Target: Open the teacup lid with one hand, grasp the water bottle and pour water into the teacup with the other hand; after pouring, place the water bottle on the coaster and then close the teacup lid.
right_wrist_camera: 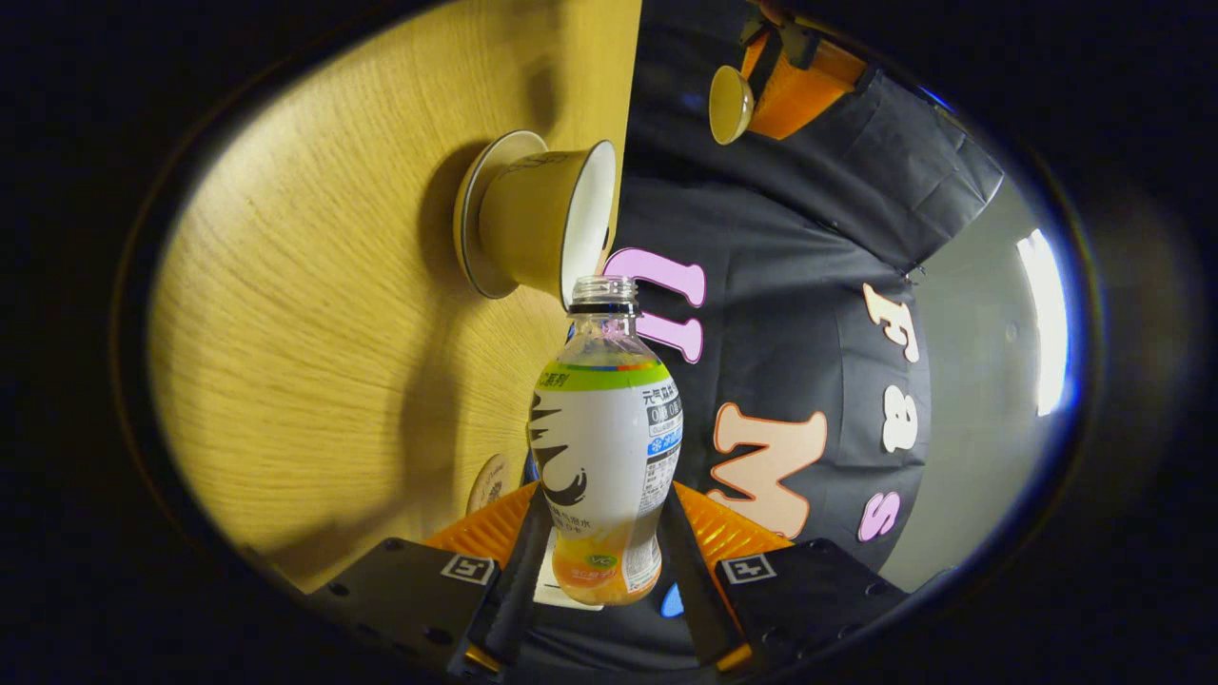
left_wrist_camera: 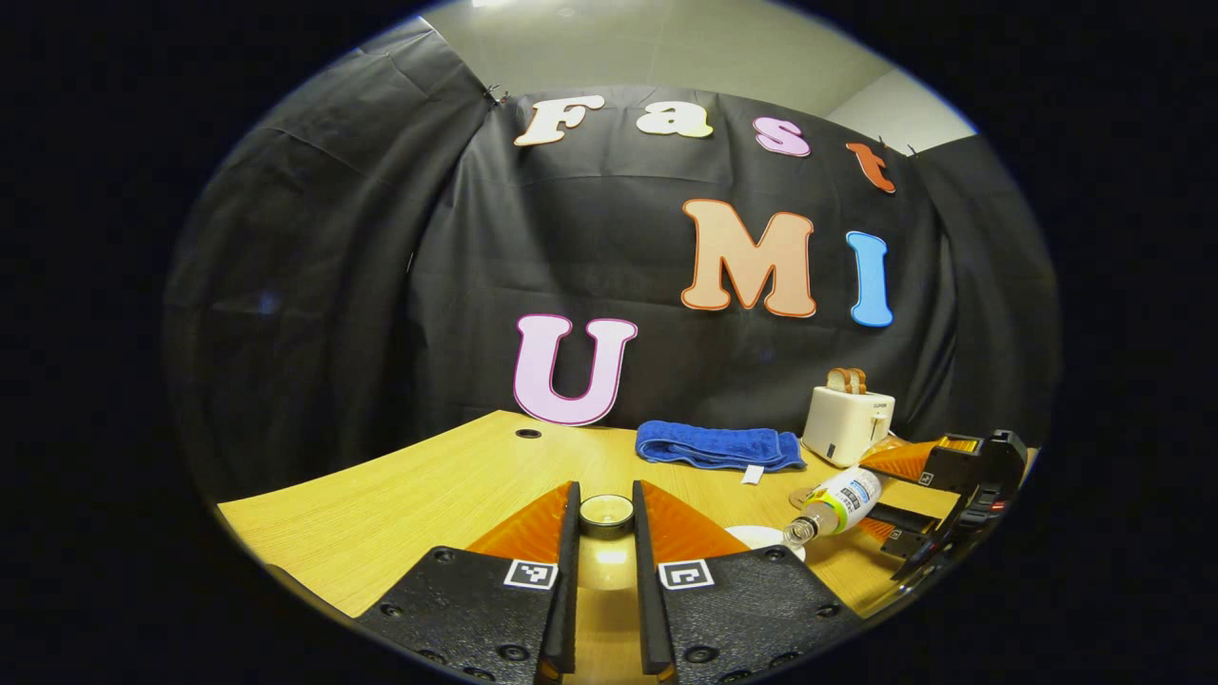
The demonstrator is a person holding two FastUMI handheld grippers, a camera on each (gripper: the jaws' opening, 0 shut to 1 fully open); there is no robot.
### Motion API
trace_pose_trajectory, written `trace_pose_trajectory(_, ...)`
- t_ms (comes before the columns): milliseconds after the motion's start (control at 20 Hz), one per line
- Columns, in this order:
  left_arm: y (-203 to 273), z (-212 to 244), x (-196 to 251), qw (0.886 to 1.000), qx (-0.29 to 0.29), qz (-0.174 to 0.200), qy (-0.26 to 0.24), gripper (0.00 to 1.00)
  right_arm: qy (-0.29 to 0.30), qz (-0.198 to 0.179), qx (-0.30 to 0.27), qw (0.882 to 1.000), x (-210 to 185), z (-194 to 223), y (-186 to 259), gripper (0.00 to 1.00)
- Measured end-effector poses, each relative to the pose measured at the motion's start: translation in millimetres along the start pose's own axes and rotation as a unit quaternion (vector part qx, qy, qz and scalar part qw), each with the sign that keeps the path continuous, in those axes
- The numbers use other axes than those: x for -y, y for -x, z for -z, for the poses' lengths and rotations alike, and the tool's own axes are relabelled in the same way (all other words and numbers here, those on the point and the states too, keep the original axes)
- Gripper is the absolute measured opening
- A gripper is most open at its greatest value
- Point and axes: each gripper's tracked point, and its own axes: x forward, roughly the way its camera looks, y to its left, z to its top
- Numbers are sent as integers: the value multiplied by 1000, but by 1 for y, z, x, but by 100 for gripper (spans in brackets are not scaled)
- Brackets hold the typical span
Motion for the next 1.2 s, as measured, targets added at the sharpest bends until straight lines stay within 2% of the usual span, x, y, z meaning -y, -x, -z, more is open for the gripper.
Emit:
trace_pose_trajectory(500,3,-3,3,1000,2,3,4,24,62,10,14,998,13,-3,-10,71)
trace_pose_trajectory(700,2,-3,3,1000,1,5,5,24,96,16,25,995,29,-7,-22,71)
trace_pose_trajectory(1050,3,-4,4,1000,3,6,6,24,121,26,40,992,38,-11,-24,71)
trace_pose_trajectory(1200,4,-6,5,1000,5,7,5,24,113,29,37,992,38,-9,-24,71)
